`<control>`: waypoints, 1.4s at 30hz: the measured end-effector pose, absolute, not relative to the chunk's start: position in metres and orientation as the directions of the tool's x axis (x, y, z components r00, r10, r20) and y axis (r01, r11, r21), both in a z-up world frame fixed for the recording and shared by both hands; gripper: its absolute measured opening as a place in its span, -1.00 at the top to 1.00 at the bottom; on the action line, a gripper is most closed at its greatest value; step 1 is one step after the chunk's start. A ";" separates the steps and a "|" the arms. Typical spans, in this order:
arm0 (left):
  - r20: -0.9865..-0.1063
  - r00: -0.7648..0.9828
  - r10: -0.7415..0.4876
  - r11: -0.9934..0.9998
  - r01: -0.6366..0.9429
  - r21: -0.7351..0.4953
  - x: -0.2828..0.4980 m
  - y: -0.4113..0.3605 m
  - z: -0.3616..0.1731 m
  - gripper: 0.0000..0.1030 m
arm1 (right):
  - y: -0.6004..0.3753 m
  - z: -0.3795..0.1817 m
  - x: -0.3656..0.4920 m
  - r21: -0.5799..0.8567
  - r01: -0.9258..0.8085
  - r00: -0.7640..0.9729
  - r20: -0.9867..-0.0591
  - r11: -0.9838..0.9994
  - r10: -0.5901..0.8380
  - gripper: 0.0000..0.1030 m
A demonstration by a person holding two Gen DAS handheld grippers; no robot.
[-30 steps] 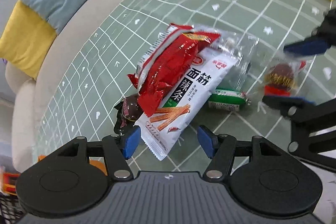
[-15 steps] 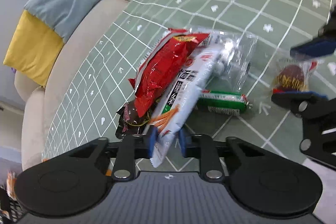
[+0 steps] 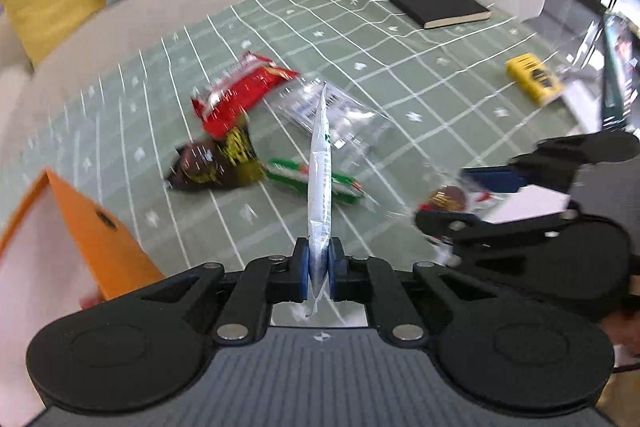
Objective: Organize snacks
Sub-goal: 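Grasp the white noodle-stick pack with the left gripper while the right gripper grasps the wrapped sweet, then lift both held snacks and carry them over the box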
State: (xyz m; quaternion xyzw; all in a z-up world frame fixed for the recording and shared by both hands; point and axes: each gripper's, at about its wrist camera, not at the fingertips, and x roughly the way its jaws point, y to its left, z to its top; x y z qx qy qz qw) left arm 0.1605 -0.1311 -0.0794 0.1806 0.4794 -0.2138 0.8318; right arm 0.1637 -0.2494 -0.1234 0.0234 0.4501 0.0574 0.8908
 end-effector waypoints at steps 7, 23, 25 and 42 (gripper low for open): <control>-0.914 0.279 -0.294 0.865 0.484 -0.131 0.140 -0.106 -0.077 0.82 | -0.242 -0.116 0.138 0.143 -0.101 0.564 -0.807 0.985 0.175 0.16; -0.895 0.258 -0.364 0.884 0.397 -0.246 0.125 -0.087 -0.112 0.71 | -0.224 -0.133 0.109 0.186 -0.152 0.532 -0.812 0.971 0.239 0.16; -0.887 0.262 -0.380 0.878 0.404 -0.257 0.125 -0.089 -0.114 0.69 | -0.225 -0.136 0.110 0.183 -0.150 0.529 -0.816 0.972 0.235 0.17; -0.915 0.272 -0.299 0.916 0.350 -0.195 0.139 -0.100 -0.138 0.44 | -0.226 -0.143 0.108 0.179 -0.166 0.521 -0.819 0.970 0.240 0.17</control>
